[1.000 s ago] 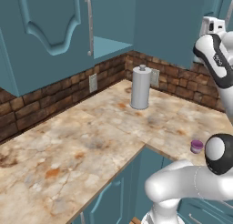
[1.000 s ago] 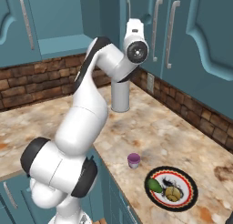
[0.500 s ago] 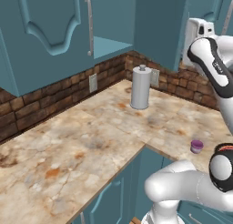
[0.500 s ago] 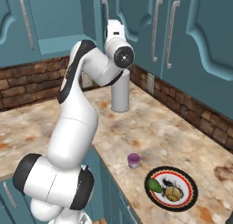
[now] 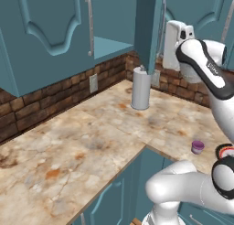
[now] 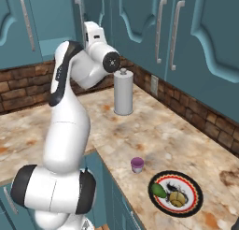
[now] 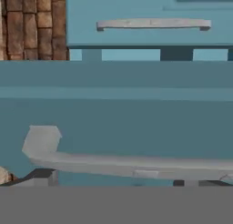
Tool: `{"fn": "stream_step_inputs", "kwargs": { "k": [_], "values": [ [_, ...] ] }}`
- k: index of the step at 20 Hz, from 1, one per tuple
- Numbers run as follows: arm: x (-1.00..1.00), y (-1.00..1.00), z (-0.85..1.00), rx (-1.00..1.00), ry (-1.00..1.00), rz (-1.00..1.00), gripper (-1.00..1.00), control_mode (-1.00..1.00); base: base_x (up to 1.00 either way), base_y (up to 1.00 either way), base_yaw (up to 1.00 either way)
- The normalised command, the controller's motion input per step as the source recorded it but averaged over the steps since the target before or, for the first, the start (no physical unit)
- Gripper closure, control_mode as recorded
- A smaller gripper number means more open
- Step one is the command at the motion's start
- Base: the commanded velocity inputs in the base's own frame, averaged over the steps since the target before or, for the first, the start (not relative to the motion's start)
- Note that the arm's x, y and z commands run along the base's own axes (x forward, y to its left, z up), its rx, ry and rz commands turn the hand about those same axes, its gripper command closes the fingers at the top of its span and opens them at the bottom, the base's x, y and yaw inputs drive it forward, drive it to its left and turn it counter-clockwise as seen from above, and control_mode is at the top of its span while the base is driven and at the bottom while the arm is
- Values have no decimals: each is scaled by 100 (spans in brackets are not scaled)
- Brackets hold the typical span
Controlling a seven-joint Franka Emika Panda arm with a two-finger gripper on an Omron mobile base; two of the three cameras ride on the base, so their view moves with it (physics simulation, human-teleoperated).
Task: Pick the avocado and bread from the counter and place them on the plate. Then pick the jam from the cabinet and place it next to the plate. Lastly close the cabinet door.
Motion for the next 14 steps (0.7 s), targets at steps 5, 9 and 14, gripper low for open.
{"fn": "stream_step_inputs", "kwargs": {
  "k": [5, 9, 14],
  "values": [
    [6, 90, -5, -2, -5, 18, -100, -100, 0, 0, 0],
    [39, 89, -14, -3, 0, 11, -100, -100, 0, 0, 0],
    [71, 86, -22, -3, 0, 5, -100, -100, 0, 0, 0]
  ]
}}
